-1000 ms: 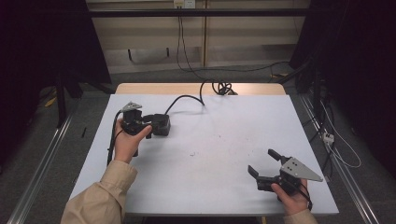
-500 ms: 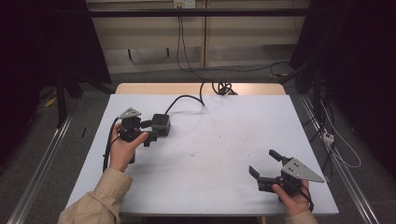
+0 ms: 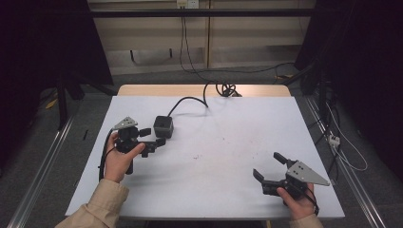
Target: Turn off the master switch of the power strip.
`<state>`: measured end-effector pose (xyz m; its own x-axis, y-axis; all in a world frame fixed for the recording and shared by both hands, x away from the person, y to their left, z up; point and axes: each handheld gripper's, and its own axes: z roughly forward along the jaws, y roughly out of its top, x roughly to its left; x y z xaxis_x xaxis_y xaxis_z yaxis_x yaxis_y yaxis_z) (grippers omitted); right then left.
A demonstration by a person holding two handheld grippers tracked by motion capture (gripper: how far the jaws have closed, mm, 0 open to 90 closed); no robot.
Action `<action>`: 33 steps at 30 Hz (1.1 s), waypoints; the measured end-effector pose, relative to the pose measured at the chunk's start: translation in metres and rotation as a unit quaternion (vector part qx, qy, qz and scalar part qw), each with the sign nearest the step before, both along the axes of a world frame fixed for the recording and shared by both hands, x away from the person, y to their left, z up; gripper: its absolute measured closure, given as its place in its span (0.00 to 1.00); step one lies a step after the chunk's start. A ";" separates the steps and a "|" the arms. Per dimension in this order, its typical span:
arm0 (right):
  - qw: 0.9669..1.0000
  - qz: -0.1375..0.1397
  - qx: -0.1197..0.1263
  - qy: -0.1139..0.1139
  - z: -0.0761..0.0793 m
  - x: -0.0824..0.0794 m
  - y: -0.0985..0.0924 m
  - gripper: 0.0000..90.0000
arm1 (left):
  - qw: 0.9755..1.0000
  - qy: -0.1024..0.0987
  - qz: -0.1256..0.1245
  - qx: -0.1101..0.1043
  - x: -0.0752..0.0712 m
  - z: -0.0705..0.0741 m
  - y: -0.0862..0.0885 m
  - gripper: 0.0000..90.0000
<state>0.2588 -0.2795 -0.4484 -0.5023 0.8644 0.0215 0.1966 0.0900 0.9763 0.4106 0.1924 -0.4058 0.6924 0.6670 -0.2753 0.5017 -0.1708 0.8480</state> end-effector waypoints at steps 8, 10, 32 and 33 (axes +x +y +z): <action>1.000 -0.002 0.000 0.000 0.001 -0.001 0.000 0.05 | 1.000 -0.002 0.002 0.003 -0.007 -0.005 0.008 0.15; 1.000 -0.002 0.001 -0.001 0.001 -0.001 -0.001 0.05 | 1.000 -0.001 0.002 0.007 -0.009 -0.007 0.010 0.15; 1.000 -0.001 0.000 0.000 0.001 -0.001 0.000 0.05 | 1.000 -0.013 -0.005 0.006 -0.030 -0.016 0.019 0.15; 1.000 0.000 0.000 0.000 0.001 -0.001 0.000 0.05 | 1.000 -0.015 -0.005 0.008 -0.030 -0.016 0.020 0.15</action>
<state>0.2577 -0.2793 -0.4473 -0.5018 0.8647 0.0204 0.1957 0.0905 0.9765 0.3801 0.2127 -0.4217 0.7074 0.6636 -0.2433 0.4740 -0.1901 0.8598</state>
